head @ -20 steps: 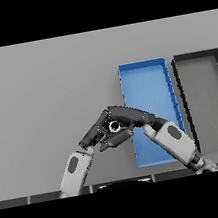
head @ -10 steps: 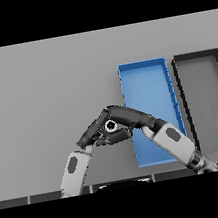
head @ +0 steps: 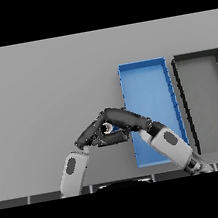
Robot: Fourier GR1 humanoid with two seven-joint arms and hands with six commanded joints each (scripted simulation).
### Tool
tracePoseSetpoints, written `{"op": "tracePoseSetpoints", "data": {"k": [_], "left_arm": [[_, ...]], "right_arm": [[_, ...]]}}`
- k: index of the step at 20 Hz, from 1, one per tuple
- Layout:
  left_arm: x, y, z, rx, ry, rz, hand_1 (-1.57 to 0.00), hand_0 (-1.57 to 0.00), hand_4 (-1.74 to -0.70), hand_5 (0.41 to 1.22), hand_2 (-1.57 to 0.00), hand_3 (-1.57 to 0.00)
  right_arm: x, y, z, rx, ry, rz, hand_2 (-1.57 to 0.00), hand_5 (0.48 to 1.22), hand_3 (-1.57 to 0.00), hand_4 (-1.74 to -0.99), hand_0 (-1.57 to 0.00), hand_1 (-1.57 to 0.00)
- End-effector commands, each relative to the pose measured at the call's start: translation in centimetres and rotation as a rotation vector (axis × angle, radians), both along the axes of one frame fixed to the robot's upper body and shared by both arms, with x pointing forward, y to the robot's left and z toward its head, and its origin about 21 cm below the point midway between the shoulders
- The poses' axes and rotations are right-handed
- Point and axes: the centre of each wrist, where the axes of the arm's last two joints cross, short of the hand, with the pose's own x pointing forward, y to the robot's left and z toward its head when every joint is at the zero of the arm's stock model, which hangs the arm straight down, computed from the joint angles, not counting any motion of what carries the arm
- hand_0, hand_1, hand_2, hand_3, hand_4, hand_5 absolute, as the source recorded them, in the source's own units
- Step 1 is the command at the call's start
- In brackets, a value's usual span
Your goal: Pick up the blue pipe and place it into the blue bin.
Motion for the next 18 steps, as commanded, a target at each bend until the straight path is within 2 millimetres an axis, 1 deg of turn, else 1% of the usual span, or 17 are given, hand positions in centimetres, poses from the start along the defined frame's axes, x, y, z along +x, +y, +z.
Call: {"op": "tracePoseSetpoints", "data": {"k": [1,2,3,5,7,10,11,12,13,14,16,17,18], "left_arm": [[0.2,0.0,0.1,-0.005,0.013,0.006,-0.14,-0.16,-0.98,0.704,-0.14,-0.12],[0.2,0.1,0.1,0.001,0.033,0.013,-0.11,-0.12,-0.97,0.647,-0.11,-0.1],[0.0,0.2,0.1,-0.01,0.046,0.012,-0.09,-0.1,-0.97,0.603,-0.09,-0.08],[0.1,0.0,0.2,0.003,0.023,0.023,-0.06,-0.06,-0.96,0.538,-0.06,-0.05],[0.1,0.0,-0.1,0.008,0.017,0.025,-0.04,-0.04,-0.94,0.495,-0.04,-0.03],[0.0,0.1,-0.7,0.033,0.038,0.029,-0.02,-0.02,-0.92,0.474,-0.02,-0.02],[0.3,0.1,-0.3,0.031,0.041,0.032,-0.01,-0.02,-0.91,0.47,-0.01,-0.01],[0.3,0.1,-0.4,0.024,0.04,0.024,-0.01,-0.01,-0.91,0.464,-0.01,-0.01],[0.0,0.2,-0.6,0.01,0.031,0.021,-0.01,-0.01,-0.91,0.456,-0.01,-0.01],[0.0,-0.1,-0.6,0.019,0.031,0.025,-0.01,-0.01,-0.91,0.45,-0.01,-0.01],[-0.1,0.2,-0.6,0.02,0.039,0.021,0.0,0.0,-0.91,0.441,0.0,0.0],[0.1,0.1,-0.3,0.027,0.046,0.025,0.0,0.0,-0.91,0.437,0.0,0.0],[0.1,0.1,-0.3,0.04,0.054,0.029,0.0,0.0,-0.91,0.435,0.0,0.0]], "right_arm": [[0.2,-0.1,0.0,0.002,-0.001,-0.01,-1.57,1.218,-1.57,-1.74,-1.57,-1.57],[0.2,-0.2,0.1,0.005,-0.003,-0.009,-1.57,1.219,-1.57,-1.74,-1.57,-1.57],[0.0,0.0,-0.3,0.01,0.015,-0.007,-1.57,1.219,-1.57,-1.74,-1.57,-1.57],[0.3,-0.2,-0.1,0.021,0.038,-0.01,-1.57,1.22,-1.57,-1.741,-1.57,-1.57],[0.4,-0.3,0.4,0.054,0.072,0.001,-1.57,1.22,-1.57,-1.741,-1.57,-1.57],[0.3,-0.7,1.7,0.121,0.136,0.014,-1.57,1.221,-1.57,-1.741,-1.57,-1.57],[0.8,-1.1,2.9,0.16,0.154,0.015,-1.57,1.221,-1.57,-1.741,-1.57,-1.57],[1.0,-1.2,4.1,0.166,0.16,0.016,-1.57,1.221,-1.57,-1.741,-1.57,-1.57],[1.8,-1.1,5.3,0.171,0.177,0.012,-1.57,1.221,-1.57,-1.741,-1.57,-1.57],[1.8,-1.1,6.4,0.184,0.172,0.028,-1.57,1.221,-1.57,-1.741,-1.57,-1.57],[2.5,-1.4,9.3,0.234,0.138,0.072,-1.57,1.221,-1.57,-1.741,-1.57,-1.57],[3.1,-1.6,10.8,0.28,0.115,0.07,-1.57,1.221,-1.57,-1.741,-1.57,-1.57],[3.6,-2.3,12.1,0.302,0.083,0.031,-1.57,1.221,-1.57,-1.741,-1.57,-1.57]]}}
